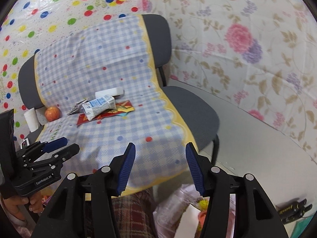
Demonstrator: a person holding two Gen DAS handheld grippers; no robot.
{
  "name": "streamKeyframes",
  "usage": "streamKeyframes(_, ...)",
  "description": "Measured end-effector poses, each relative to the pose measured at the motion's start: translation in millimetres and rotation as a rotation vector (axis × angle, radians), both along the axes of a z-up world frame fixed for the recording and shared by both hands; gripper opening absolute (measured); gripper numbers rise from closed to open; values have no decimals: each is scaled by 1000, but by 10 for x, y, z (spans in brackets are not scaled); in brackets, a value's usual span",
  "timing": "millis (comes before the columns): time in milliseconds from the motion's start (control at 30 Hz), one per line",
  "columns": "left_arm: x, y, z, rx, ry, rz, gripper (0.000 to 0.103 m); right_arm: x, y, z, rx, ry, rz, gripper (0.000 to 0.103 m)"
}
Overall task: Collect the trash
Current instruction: 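Move both open tools back over the chair seat toward the remaining trash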
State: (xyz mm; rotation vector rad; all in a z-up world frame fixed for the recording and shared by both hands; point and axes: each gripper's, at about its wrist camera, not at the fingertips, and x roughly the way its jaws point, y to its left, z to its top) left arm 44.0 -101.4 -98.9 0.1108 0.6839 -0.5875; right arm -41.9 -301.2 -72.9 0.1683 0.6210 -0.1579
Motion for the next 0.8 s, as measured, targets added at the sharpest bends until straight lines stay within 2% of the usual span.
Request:
streamKeyframes(233,476,561,111,14,-39,192,61,507,231,103,0,-23,88,61)
streamKeyframes(400,841,861,118,37,-45,284,64,923,425,146,-8,-25,141,65)
streamKeyframes(633,1407,1014,-73,115,-15,332,65,1558,603,128,-10,-11,180,74)
streamKeyframes(800,1771,925,-221,174,16,310,66,1930,634,96,13,-1,178,75)
